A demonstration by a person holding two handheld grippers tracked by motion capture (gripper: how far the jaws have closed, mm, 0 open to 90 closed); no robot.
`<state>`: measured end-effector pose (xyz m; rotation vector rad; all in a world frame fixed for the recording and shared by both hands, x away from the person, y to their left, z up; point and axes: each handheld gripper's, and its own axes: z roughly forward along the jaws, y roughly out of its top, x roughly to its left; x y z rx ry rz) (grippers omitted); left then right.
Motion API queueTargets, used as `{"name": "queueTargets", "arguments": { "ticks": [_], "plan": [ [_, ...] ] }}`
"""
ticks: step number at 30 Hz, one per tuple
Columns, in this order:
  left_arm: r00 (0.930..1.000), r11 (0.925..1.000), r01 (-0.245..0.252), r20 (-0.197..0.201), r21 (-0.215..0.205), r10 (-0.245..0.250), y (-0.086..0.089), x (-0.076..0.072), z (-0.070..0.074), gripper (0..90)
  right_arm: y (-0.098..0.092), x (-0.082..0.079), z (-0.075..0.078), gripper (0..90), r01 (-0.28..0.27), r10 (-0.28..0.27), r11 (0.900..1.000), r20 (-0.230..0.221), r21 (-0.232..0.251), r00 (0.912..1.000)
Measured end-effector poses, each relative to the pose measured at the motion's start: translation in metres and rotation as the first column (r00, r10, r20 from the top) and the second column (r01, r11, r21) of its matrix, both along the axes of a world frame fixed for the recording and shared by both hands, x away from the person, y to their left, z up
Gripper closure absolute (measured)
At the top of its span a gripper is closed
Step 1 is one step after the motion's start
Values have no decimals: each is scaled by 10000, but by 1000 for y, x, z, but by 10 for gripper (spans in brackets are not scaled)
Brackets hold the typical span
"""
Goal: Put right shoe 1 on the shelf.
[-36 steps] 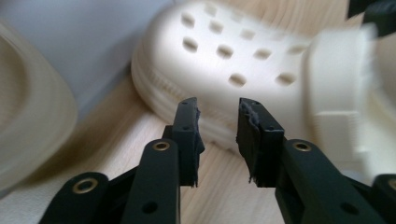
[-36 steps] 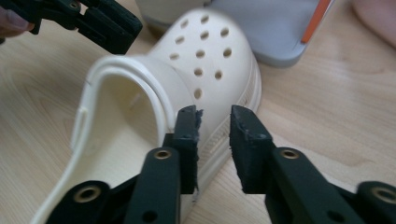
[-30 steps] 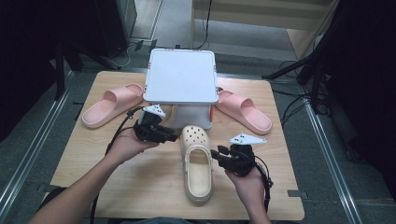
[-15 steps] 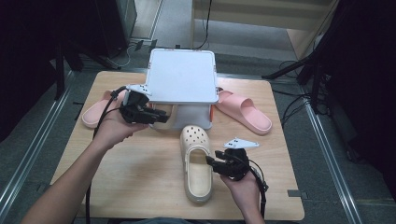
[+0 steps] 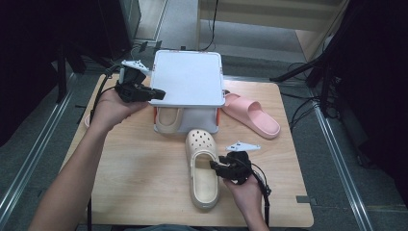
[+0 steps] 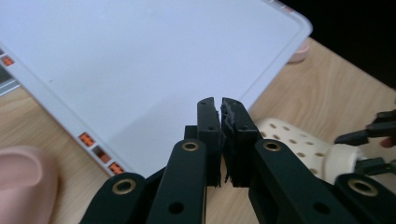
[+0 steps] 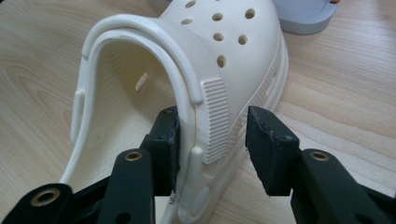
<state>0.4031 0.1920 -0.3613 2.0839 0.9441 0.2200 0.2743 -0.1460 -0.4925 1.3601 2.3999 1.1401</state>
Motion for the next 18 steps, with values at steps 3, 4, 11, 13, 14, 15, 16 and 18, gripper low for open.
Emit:
{"name": "queueTargets", "arguments": {
  "ticks": [3, 4, 11, 13, 14, 15, 16, 18],
  "plan": [
    [9999, 9999, -112, -95, 63, 113, 6, 4, -7, 867, 7, 1, -3, 579, -77, 77, 9995, 0, -312, 10000],
    [9998, 9999, -136, -156, 80, 138, 7, 5, -9, 878, 10, 2, -4, 581, 30, -21, 9986, 182, -520, 9998],
    [9994, 9996, -270, -222, 116, 273, 14, 8, -17, 893, 11, 4, -5, 621, 537, -528, 9977, 225, -408, 9984],
    [9996, 9997, -247, -151, 90, 248, 15, 8, -18, 893, 13, 2, -4, 658, 725, -711, 9961, 299, -501, 9970],
    [9996, 9996, -267, -120, 66, 268, 15, 8, -18, 892, 14, 2, -3, 671, 818, -799, 9952, 356, -546, 9962],
    [9995, 9996, -281, -115, 46, 282, 15, 7, -18, 892, 14, 1, -3, 690, 884, -858, 9943, 449, -589, 9953],
    [9995, 9996, -294, -77, 45, 294, 15, 7, -18, 892, 15, 1, -3, 702, 951, -920, 9935, 510, -623, 9945],
    [9995, 9995, -303, 30, 116, 303, 14, 6, -19, 891, 15, 1, -2, 723, 1047, -1005, 9923, 635, -666, 9929]
  ]
}}
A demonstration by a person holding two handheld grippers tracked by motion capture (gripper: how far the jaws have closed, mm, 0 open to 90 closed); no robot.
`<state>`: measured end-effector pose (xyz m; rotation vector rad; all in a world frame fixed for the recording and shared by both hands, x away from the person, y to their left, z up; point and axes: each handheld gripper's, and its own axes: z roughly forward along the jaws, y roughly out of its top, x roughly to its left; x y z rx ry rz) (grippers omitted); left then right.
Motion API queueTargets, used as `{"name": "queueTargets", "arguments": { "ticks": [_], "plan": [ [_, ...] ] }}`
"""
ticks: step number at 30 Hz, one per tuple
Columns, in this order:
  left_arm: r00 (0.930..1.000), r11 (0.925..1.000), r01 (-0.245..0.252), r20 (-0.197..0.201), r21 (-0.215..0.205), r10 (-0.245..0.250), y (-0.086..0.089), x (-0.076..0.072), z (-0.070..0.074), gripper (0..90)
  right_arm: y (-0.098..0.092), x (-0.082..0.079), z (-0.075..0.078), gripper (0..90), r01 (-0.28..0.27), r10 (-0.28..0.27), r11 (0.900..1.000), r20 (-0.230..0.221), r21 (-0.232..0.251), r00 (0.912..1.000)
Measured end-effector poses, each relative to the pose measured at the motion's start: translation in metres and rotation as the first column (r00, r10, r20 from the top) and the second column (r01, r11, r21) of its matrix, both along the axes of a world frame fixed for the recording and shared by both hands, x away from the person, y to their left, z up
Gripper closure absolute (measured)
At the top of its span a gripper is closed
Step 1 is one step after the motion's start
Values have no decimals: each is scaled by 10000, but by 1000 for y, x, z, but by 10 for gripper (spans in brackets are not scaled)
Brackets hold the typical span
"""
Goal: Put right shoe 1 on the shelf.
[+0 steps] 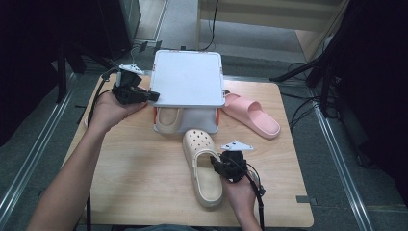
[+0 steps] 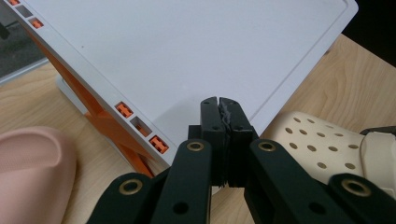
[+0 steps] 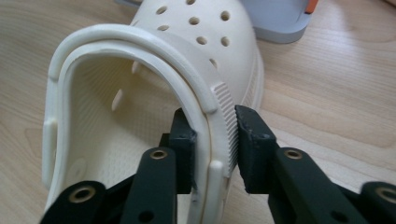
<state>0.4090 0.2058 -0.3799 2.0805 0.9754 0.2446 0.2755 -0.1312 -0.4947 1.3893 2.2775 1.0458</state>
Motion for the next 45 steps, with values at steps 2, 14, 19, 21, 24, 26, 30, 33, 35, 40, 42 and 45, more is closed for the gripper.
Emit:
{"name": "queueTargets", "arguments": {
  "ticks": [2, 14, 19, 21, 24, 26, 30, 33, 35, 40, 42, 45],
  "plan": [
    [10000, 10000, -10, 51, 40, 9, -1, -1, 0, 890, -1, 1, 0, 727, 66, -66, 10000, 28, 49, 10000],
    [9999, 9999, 40, 97, -153, -39, 0, -2, -2, 879, -3, 15, 15, 761, 364, -363, 9981, -37, 501, 9993],
    [9999, 9999, 68, 105, -130, -67, 0, -2, -2, 879, 0, 28, 25, 761, 442, -458, 9976, 292, 531, 9985],
    [9999, 9998, 78, 79, -195, -77, 0, -2, -2, 878, 1, 38, 29, 760, 576, -597, 9967, 350, 577, 9976],
    [9999, 9997, 116, 79, -210, -114, 1, -2, -2, 878, 4, 54, 32, 759, 786, -807, 9955, 389, 537, 9960],
    [9999, 9997, 115, 116, -203, -113, 1, -2, -2, 877, 7, 65, 31, 758, 931, -948, 9946, 367, 468, 9948],
    [9998, 9997, 121, 137, -194, -119, 1, -2, -2, 878, 15, 85, 26, 757, 1283, -1291, 9915, 372, 234, 9909],
    [9998, 9997, 140, 119, -210, -138, 1, -2, -3, 878, 19, 92, 21, 752, 1523, -1527, 9883, 408, 126, 9874],
    [9998, 9997, 143, 123, -206, -141, 1, -2, -3, 878, 25, 97, 16, 747, 1759, -1756, 9844, 574, 14, 9828],
    [9998, 9997, 131, 152, -210, -128, 1, -2, -3, 878, 32, 99, 11, 699, 1838, -1841, 9829, 631, 101, 9809],
    [9998, 9997, 142, 159, -202, -139, 1, -2, -3, 877, 33, 98, 11, 682, 1788, -1789, 9839, 653, 68, 9817],
    [9997, 9997, 168, 161, -177, -165, 1, -2, -3, 877, 29, 95, 12, 618, 1447, -1462, 9890, 523, 312, 9879]
  ]
}}
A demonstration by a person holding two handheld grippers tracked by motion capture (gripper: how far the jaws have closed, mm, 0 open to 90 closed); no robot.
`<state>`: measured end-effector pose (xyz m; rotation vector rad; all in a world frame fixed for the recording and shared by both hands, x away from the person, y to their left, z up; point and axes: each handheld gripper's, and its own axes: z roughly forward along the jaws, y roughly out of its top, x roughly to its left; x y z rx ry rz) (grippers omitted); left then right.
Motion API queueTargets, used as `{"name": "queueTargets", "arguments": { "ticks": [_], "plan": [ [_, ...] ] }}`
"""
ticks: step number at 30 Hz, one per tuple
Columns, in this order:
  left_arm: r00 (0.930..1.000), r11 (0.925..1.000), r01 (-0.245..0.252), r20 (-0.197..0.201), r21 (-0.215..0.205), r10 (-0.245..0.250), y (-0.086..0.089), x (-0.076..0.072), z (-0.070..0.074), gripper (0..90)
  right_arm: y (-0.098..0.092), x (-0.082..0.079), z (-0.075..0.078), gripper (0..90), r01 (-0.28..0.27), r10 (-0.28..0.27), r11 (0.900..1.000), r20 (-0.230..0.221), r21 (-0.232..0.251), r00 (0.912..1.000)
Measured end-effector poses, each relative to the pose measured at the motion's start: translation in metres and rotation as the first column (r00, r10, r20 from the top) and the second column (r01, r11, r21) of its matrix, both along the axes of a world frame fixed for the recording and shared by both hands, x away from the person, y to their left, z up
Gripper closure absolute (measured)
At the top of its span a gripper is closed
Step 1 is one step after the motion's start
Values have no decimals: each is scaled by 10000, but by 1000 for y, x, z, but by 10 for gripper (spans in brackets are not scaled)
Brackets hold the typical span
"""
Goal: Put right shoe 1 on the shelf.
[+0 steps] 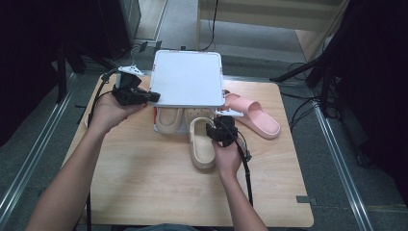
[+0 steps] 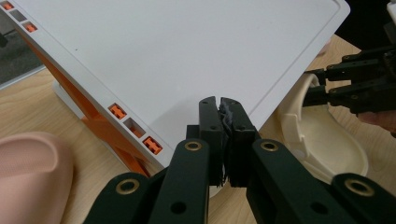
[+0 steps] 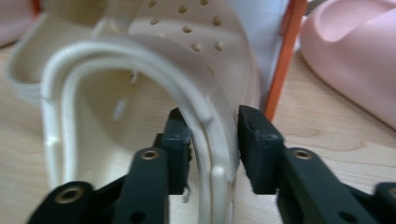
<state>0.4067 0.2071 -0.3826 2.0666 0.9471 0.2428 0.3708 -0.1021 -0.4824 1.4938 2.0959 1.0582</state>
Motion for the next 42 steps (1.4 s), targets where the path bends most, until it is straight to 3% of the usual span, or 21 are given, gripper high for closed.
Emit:
{"name": "queueTargets", "arguments": {
  "ticks": [4, 11, 14, 17, 23, 27, 29, 33, 37, 42],
  "plan": [
    [10000, 10000, -4, 16, -4, 4, 0, 0, 0, 876, -4, -10, 7, 513, -491, 493, 9987, 147, -128, 9987],
    [10000, 10000, -32, 86, 79, 31, -1, -1, 0, 876, -18, -41, 19, 506, -1019, 1024, 9945, 239, -228, 9945],
    [10000, 10000, -25, 68, 45, 24, -1, -1, 0, 875, -23, -55, 21, 570, -1261, 1261, 9920, 288, -22, 9916],
    [10000, 10000, -3, 60, 38, 3, -1, -1, 0, 875, -28, -71, 21, 734, -1474, 1464, 9888, 380, 249, 9885],
    [10000, 10000, -25, 51, 20, 25, -1, -1, 0, 875, -34, -97, 12, 873, -1886, 1882, 9803, 112, 592, 9821],
    [9999, 10000, -6, 100, 67, 5, -1, -1, 0, 878, -34, -116, -1, 900, -2011, 2018, 9779, -62, 573, 9794],
    [9999, 10000, -7, 101, 58, 7, -1, -1, 0, 878, -33, -125, -12, 900, -2137, 2158, 9755, -401, 523, 9756],
    [9999, 10000, -12, 136, 91, 11, -1, -1, 0, 877, -28, -129, -26, 900, -2269, 2291, 9733, -941, 340, 9688],
    [9999, 10000, -18, 142, 70, 17, -1, -1, -1, 876, -21, -124, -33, 900, -2416, 2415, 9703, -1156, 132, 9635],
    [9999, 10000, -12, 136, 67, 11, -1, -1, 0, 876, -18, -114, -37, 900, -2396, 2417, 9704, -1291, 317, 9617]
  ]
}}
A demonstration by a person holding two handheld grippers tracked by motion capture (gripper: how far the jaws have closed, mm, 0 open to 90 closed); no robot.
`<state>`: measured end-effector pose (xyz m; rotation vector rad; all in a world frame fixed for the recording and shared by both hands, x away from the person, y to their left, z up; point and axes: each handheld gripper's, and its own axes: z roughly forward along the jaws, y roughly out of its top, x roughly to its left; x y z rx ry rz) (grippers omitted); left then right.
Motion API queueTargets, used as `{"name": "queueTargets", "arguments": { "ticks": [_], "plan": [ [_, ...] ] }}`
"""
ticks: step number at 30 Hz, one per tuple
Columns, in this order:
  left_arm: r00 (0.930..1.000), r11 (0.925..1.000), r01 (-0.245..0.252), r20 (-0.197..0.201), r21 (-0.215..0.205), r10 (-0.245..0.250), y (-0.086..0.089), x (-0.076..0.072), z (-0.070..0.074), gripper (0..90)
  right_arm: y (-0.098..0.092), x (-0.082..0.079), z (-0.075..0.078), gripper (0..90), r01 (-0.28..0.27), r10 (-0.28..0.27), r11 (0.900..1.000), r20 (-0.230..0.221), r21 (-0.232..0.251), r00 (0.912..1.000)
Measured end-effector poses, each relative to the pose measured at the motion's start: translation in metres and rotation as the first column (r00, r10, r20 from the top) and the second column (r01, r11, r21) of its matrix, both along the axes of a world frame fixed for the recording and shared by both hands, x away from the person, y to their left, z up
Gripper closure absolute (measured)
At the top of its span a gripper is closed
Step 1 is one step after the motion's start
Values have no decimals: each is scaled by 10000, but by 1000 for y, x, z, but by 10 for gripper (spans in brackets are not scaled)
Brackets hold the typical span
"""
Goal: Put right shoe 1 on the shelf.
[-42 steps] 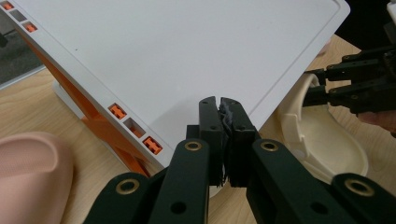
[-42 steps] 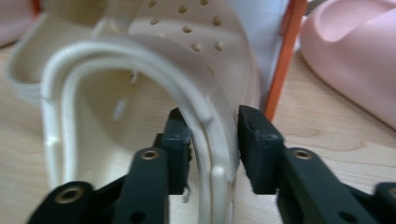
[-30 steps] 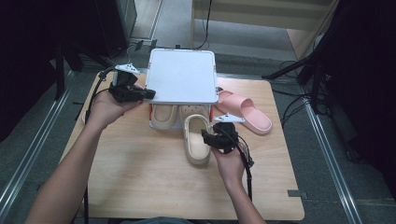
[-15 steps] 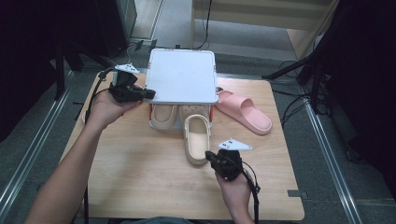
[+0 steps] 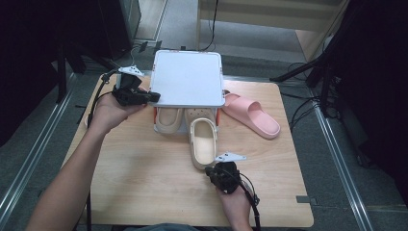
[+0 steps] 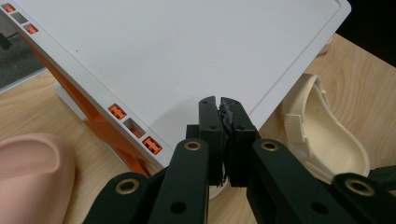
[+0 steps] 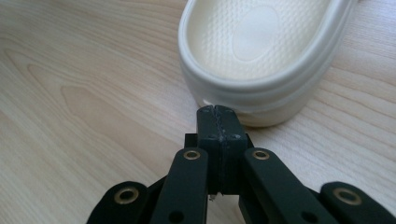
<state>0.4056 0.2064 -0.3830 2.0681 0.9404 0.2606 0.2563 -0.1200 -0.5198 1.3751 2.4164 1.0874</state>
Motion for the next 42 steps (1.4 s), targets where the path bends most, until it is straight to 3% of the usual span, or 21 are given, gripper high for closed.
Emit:
{"name": "queueTargets", "arguments": {
  "ticks": [4, 7, 13, 18, 31, 42],
  "plan": [
    [10000, 10000, -5, 4, 3, 5, 0, 0, 0, 876, 6, 5, 3, 900, -106, 106, 9999, 34, -31, 9999],
    [10000, 10000, 10, -17, -16, -10, 0, 0, 0, 875, 9, 11, 10, 900, -168, 168, 9999, 303, 9, 9994],
    [10000, 10000, 7, 0, -3, -7, 0, 0, 0, 874, 13, 31, 18, 900, -8, -3, 9998, 480, 219, 9988],
    [10000, 10000, 38, -34, -71, -39, 0, 0, 0, 874, 15, 51, 16, 900, 157, -179, 9988, 471, 473, 9987],
    [10000, 10000, 43, -31, -66, -44, -1, 0, 0, 874, 27, 97, 16, 899, 336, -370, 9986, 820, 417, 9959],
    [9999, 9999, 36, -100, -161, -38, 0, 0, 0, 863, 32, 111, 12, 869, 315, -370, 9970, 792, 703, 9962]
  ]
}}
